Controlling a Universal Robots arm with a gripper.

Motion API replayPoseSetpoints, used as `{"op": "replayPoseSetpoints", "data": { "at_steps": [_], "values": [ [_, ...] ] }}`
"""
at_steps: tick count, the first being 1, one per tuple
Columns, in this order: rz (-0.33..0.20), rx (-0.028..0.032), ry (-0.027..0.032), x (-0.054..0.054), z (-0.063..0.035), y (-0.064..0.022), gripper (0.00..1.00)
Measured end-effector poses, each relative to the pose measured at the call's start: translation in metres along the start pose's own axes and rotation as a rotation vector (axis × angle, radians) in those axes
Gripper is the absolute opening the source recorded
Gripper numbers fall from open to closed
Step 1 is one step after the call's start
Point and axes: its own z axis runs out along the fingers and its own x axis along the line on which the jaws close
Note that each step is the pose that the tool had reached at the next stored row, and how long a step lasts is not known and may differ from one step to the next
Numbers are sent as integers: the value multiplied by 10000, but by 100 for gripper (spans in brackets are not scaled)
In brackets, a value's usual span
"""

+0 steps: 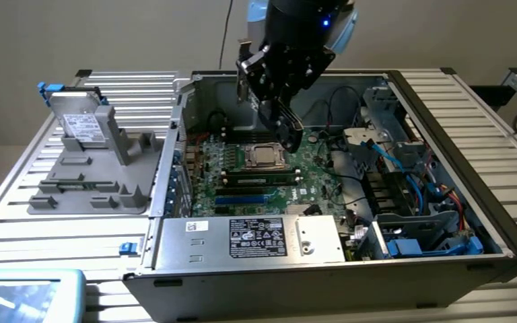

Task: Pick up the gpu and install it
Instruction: 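Insert the gpu into the slot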

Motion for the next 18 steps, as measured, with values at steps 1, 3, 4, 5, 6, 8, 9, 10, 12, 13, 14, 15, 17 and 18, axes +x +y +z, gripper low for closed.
{"op": "replayPoseSetpoints", "data": {
  "at_steps": [1, 3, 4, 5, 6, 8, 9, 10, 12, 13, 14, 15, 17, 18],
  "values": [
    [-179, 14, 26, 0, 1, 0, 28],
    [-539, 40, 79, 0, 4, -1, 28],
    [-721, 52, 106, 0, 5, -1, 28],
    [-899, 66, 133, 0, 6, -1, 28],
    [-1077, 79, 157, -1, 7, -1, 28],
    [-1432, 107, 206, -1, 9, -1, 28],
    [-1621, 123, 230, -1, 11, -2, 28],
    [-1798, 139, 252, -1, 11, -2, 28],
    [-2152, 176, 285, -1, 14, -3, 28],
    [-2339, 207, 282, -1, 15, -3, 28],
    [-2515, 244, 271, -1, 17, -3, 28],
    [-2703, 287, 253, -1, 18, -3, 28],
    [-3068, 376, 207, -2, 22, -4, 28],
    [-3244, 420, 184, -1, 22, -4, 28]
  ]
}}
